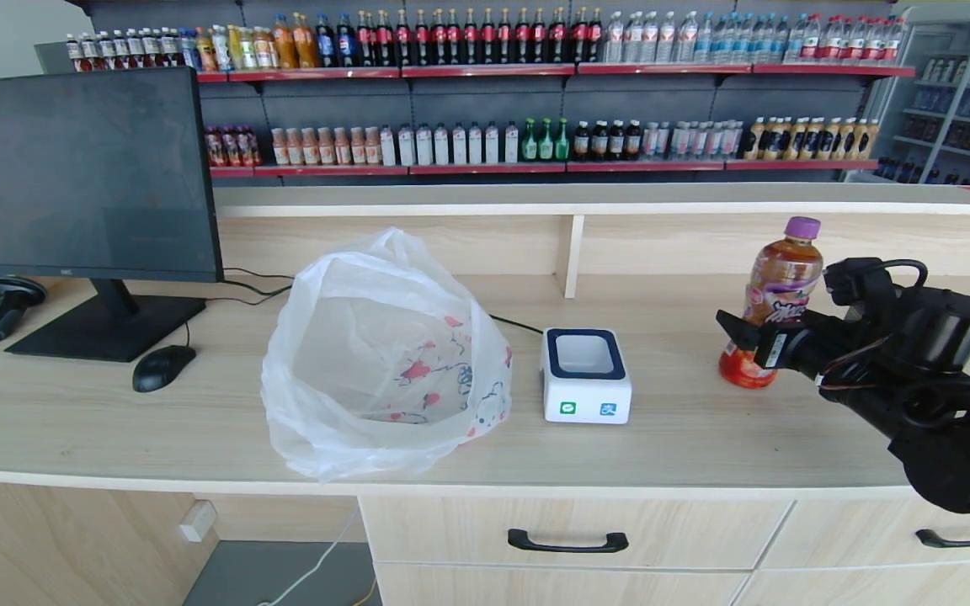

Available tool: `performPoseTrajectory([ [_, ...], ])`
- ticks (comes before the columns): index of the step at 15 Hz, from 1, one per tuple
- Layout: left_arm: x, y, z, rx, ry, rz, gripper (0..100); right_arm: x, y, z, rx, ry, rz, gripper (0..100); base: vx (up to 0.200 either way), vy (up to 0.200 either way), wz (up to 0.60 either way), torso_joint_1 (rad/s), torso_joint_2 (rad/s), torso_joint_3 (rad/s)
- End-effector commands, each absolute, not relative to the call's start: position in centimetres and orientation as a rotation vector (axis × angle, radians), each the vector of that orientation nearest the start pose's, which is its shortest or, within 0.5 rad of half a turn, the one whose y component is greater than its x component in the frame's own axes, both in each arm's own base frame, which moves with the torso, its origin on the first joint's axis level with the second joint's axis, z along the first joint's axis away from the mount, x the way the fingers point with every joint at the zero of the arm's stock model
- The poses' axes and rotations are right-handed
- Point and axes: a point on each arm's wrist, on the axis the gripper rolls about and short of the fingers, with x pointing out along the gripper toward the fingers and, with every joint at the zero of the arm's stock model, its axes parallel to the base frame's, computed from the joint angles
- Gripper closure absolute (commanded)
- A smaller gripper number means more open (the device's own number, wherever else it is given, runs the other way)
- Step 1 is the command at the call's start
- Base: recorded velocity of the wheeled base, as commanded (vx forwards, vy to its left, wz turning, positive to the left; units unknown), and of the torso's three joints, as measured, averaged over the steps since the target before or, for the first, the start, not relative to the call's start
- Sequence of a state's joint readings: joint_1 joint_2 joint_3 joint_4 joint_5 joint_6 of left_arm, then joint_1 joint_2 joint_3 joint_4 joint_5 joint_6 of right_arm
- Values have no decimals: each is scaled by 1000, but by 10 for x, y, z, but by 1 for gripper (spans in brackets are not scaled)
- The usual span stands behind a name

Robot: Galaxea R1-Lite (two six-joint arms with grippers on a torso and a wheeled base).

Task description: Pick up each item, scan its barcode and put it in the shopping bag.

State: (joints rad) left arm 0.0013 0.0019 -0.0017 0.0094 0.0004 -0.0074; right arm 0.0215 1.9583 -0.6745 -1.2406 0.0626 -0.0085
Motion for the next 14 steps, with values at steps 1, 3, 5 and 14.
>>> performPoseTrajectory([
  [1,-23,0,75,-8,9,2,0,342,9,123,-8,49,85,0,0,0,0,0,0,0],
  [3,-23,0,75,-8,9,2,0,344,8,121,-7,47,83,0,0,0,0,0,0,0],
  [5,-23,0,75,-8,9,2,0,346,8,117,-7,52,81,0,0,0,0,0,0,0],
  [14,-23,0,75,-8,9,3,0,360,5,108,13,-36,78,100,0,0,0,0,0,0],
])
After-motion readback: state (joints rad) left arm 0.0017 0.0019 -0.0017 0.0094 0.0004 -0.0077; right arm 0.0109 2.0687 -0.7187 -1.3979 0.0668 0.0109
